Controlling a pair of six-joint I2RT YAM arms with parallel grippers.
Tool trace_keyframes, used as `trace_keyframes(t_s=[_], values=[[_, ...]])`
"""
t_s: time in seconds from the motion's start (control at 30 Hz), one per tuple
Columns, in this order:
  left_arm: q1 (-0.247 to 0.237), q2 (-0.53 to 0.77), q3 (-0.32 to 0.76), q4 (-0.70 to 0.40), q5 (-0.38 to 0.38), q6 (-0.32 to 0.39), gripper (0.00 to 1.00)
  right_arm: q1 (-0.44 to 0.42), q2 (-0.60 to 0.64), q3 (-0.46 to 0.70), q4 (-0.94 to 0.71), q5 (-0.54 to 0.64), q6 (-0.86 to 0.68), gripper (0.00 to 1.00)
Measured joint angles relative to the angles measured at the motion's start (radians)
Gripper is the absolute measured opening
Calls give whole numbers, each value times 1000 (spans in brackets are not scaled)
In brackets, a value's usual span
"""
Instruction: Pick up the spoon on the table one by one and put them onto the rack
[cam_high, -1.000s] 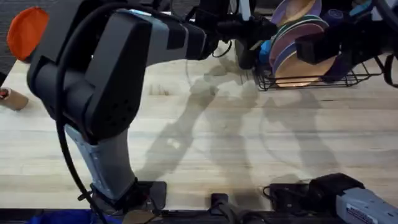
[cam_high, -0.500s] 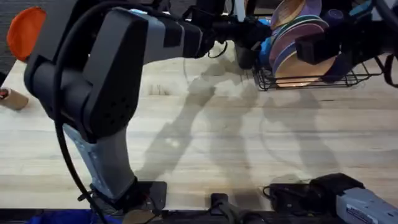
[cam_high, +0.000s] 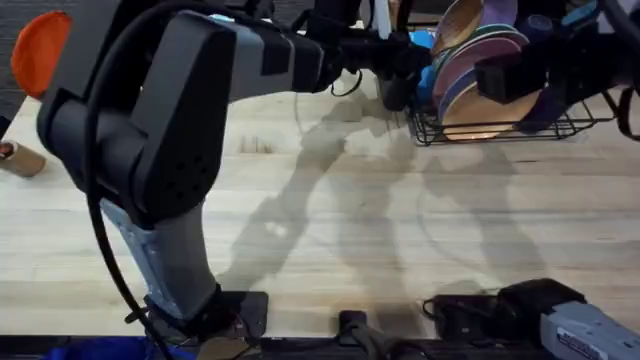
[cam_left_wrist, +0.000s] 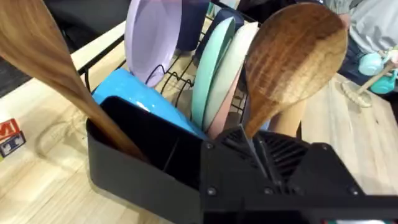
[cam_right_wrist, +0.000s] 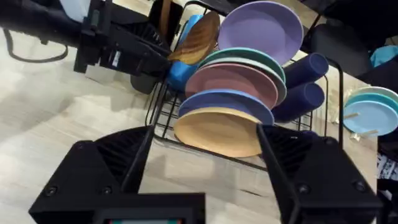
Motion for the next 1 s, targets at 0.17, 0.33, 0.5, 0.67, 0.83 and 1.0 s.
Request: trace_keyframes(t_s=[0.17,0.33,0.5,0.67,0.83,1.0], values=[[0,0,0,-12,0,2,252,0,0,0,0,0,0,996],[0,0,0,-29,0,2,581,0,0,0,0,0,0,996],[0,0,0,-37,0,1,975,0,0,0,0,0,0,996],[0,0,0,-38,-1,2,992,0,0,0,0,0,0,996],[0,0,0,-38,-1,2,993,0,0,0,0,0,0,995],[0,0,0,-38,-2,2,995,0,0,0,0,0,0,996]])
